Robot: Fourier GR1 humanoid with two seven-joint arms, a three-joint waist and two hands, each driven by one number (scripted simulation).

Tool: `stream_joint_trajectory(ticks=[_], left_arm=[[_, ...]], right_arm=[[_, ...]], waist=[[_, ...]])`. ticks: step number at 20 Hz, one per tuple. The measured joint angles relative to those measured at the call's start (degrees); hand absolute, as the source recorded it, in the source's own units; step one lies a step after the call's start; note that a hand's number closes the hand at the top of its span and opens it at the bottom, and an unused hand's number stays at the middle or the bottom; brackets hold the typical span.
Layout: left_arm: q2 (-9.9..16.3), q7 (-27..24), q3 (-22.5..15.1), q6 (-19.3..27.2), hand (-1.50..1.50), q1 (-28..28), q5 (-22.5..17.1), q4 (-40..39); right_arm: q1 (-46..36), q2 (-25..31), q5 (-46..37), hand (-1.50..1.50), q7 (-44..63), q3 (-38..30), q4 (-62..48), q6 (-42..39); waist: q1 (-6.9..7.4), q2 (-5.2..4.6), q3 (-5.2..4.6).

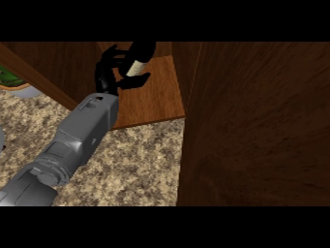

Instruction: Pick up the wine, place it into the cabinet and close the cabinet

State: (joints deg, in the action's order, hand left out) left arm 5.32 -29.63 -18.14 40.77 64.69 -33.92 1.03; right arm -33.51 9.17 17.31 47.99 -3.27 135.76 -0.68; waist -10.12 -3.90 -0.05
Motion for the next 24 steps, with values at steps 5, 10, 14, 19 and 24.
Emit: stream_joint_trajectory(ticks=[5,10,14,19,24], left_arm=[[0.02,0.54,0.43,-1.29,-1.50,0.04,-0.39,0.19],[-0.15,0.33,0.26,-2.14,-1.50,0.27,-0.18,0.18],[-0.38,-0.53,-0.33,-4.69,-1.50,0.29,0.38,0.67],[-0.90,-2.36,-0.67,-12.63,-1.50,-0.17,0.64,2.72],[-2.07,-7.18,0.90,-23.59,-1.50,-0.63,-0.77,6.59]], right_arm=[[-0.10,-0.05,-0.01,-1.50,0.30,0.19,-0.01,0.21],[-0.11,0.02,-0.06,-1.50,0.51,0.72,-0.05,0.14],[-0.46,-0.07,-0.14,-1.50,0.58,0.85,-0.04,0.57],[-0.58,-0.13,-0.20,-1.50,0.74,0.44,0.01,1.21],[-0.88,0.46,-0.44,-1.50,1.73,-0.22,0.08,2.23]], waist=[[0.11,-0.02,-0.08],[0.37,-0.10,-0.25],[0.73,-0.07,-0.55],[1.83,0.44,-0.70],[4.00,1.37,-0.58]])
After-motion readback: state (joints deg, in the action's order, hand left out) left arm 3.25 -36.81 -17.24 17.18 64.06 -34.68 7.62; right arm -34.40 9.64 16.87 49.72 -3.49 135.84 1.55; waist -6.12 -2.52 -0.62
